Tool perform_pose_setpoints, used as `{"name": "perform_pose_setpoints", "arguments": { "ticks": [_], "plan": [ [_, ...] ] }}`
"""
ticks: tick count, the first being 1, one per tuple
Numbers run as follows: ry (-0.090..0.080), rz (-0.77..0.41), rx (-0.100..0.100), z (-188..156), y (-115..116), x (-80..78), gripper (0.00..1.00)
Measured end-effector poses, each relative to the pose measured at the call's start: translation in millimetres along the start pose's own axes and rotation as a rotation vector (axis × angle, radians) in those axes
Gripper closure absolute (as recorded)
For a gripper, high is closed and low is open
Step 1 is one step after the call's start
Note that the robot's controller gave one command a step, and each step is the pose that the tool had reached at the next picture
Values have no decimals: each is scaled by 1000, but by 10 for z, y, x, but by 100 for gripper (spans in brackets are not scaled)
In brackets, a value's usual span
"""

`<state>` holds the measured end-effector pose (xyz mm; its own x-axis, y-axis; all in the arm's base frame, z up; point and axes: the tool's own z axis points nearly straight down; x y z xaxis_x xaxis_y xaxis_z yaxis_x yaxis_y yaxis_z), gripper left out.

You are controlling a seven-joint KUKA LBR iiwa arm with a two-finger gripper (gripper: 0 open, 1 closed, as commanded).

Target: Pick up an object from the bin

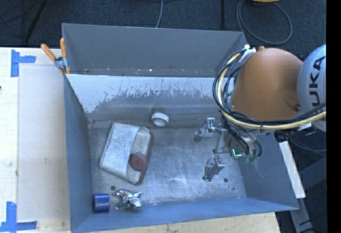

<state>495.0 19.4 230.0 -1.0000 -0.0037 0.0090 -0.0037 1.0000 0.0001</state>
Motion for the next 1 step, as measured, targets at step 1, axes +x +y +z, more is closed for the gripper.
{"name": "perform_pose_setpoints", "arguments": {
  "ticks": [1],
  "plan": [
    [-11,-58,-3,257,755,-525,0]
  ]
}}
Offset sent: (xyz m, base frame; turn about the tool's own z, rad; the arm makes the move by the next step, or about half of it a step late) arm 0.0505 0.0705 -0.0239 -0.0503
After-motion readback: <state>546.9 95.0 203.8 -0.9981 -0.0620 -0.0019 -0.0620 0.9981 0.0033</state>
